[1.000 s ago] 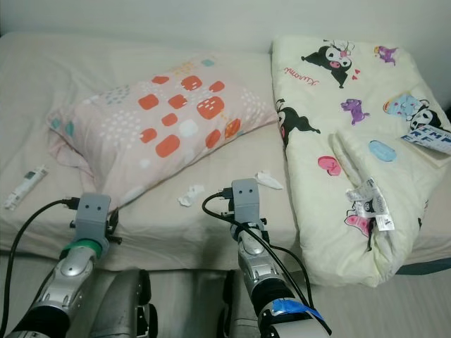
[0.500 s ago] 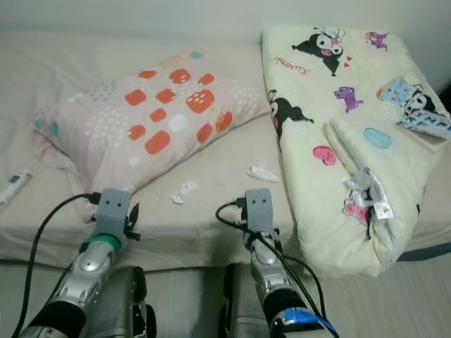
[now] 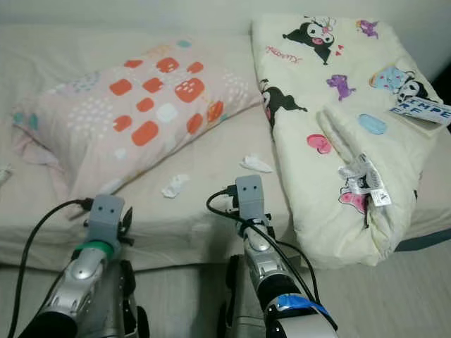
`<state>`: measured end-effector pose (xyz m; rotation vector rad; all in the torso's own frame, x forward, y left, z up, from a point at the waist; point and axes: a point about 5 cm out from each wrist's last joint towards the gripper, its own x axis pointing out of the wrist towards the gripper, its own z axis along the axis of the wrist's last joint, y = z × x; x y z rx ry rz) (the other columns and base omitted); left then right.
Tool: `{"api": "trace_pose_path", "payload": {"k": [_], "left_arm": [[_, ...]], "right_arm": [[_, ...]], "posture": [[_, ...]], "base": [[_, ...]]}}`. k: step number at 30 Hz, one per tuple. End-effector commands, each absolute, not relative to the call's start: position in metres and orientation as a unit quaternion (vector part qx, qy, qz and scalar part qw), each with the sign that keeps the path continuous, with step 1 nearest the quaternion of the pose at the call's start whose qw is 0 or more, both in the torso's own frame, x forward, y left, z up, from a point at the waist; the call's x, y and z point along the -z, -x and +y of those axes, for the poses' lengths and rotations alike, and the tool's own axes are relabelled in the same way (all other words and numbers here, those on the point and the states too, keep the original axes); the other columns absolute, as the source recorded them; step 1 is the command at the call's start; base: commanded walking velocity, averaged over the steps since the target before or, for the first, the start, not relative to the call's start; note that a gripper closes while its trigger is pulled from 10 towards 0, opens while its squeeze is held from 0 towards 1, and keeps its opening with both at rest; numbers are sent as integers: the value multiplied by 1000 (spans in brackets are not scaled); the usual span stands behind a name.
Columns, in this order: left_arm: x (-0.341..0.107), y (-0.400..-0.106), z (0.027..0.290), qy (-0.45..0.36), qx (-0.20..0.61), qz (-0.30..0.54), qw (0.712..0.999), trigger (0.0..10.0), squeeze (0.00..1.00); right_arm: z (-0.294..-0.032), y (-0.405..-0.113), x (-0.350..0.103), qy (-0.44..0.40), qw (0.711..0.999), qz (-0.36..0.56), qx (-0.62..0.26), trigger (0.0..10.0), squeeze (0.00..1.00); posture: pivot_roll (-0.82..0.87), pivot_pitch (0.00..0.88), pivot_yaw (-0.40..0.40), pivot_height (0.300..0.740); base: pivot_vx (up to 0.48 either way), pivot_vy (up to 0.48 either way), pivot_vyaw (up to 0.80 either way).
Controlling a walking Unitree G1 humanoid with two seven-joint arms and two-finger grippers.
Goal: Clean up the room
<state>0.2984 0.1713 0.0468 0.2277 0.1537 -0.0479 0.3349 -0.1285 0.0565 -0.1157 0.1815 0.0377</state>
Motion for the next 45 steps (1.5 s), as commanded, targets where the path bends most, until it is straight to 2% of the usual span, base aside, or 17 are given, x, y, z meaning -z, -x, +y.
{"api": "trace_pose_path", "payload": {"k": [1, 11, 21, 29, 30, 32, 33, 34, 37, 45], "left_arm": [[-38, -292, 173, -117, 27, 96, 988, 10000, 0], [-36, -286, 178, -123, 26, 101, 987, 10000, 0], [-37, -288, 169, -116, 29, 101, 988, 10000, 0], [-36, -280, 172, -115, 19, 102, 988, 10000, 0], [-36, -277, 175, -115, 15, 101, 988, 10000, 0], [-36, -273, 177, -117, 11, 98, 988, 10000, 0], [-37, -270, 179, -121, 7, 92, 988, 10000, 0], [-37, -270, 179, -121, 7, 92, 988, 10000, 0], [-56, -251, 190, -117, -29, 40, 992, 10000, 0], [-76, -236, 200, -115, -58, 1, 992, 10000, 0]], "right_arm": [[-128, -327, -46, 56, 992, 107, -19, 10000, 0], [-125, -317, -33, 52, 990, 128, -19, 10000, 0], [-126, -319, -36, 50, 991, 119, -18, 10000, 0], [-124, -330, -46, 62, 991, 110, -43, 10000, 0], [-121, -336, -53, 65, 991, 105, -55, 10000, 463], [-119, -340, -57, 67, 991, 101, -63, 10000, 463], [-115, -343, -62, 60, 990, 97, -77, 10000, 1000], [-115, -343, -62, 60, 990, 97, -77, 10000, 1000], [-96, -357, -83, 43, 987, 79, -133, 10000, 1000], [-67, -361, -102, 24, 976, 37, -213, 10000, 1000]], "posture": [[56, 176, -44, 551], [57, 170, -43, 551], [55, 160, -47, 513], [73, 211, -79, 513], [79, 224, -86, 513], [85, 234, -92, 513], [93, 245, -99, 513], [93, 245, -99, 513], [150, 323, -161, 513], [194, 359, -196, 513]], "base": [[0, 0, 0], [0, 0, 0], [0, 0, 0], [0, 0, 0], [0, 0, 0], [0, 0, 0], [0, 0, 0], [0, 0, 0], [0, 0, 0], [0, 0, 0]]}}
